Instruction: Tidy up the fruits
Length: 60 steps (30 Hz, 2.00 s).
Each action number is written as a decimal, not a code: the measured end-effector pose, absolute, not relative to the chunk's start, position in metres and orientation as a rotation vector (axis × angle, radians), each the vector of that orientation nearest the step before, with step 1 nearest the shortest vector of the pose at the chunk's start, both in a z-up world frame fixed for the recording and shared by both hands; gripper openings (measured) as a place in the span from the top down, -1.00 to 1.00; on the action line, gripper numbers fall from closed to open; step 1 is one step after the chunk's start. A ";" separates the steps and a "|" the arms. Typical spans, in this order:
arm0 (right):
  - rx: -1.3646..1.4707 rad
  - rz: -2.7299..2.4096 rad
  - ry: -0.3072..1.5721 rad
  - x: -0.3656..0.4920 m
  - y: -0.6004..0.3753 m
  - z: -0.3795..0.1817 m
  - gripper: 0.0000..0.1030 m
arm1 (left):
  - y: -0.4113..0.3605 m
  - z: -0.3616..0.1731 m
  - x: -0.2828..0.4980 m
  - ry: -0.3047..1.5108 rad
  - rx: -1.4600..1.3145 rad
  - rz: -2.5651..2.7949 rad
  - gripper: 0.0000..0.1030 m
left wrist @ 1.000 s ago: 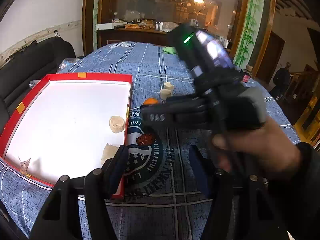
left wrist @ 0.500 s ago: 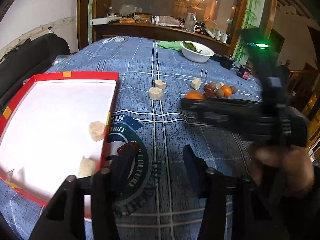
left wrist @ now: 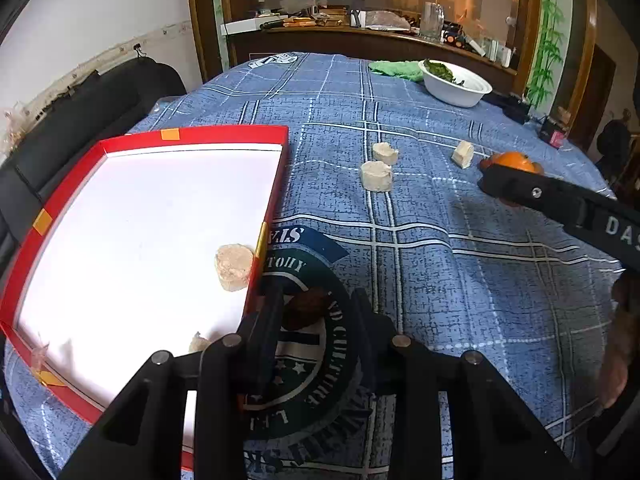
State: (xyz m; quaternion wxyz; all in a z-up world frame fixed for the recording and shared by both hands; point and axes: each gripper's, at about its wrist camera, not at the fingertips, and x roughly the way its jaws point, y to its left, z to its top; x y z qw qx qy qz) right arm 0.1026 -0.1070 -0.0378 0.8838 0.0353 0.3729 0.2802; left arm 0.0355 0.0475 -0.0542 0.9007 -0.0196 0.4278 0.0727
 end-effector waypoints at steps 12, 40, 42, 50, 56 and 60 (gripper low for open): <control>0.069 0.561 0.773 0.099 -0.106 -0.035 0.31 | 0.044 -0.049 0.020 0.881 -0.015 0.087 1.00; 0.078 0.549 0.770 0.086 -0.115 -0.038 0.31 | 0.042 -0.055 0.035 0.889 0.024 0.065 1.00; 0.076 0.545 0.768 0.085 -0.115 -0.037 0.31 | 0.038 -0.058 0.034 0.908 0.031 0.041 1.00; 0.077 0.531 0.762 0.081 -0.118 -0.034 0.31 | 0.049 -0.055 0.038 0.902 -0.020 0.063 0.48; 0.082 0.541 0.766 0.083 -0.119 -0.036 0.31 | 0.041 -0.060 0.049 0.935 0.003 0.053 0.48; 0.088 0.544 0.765 0.084 -0.120 -0.036 0.31 | 0.042 -0.060 0.054 0.937 0.001 0.053 0.50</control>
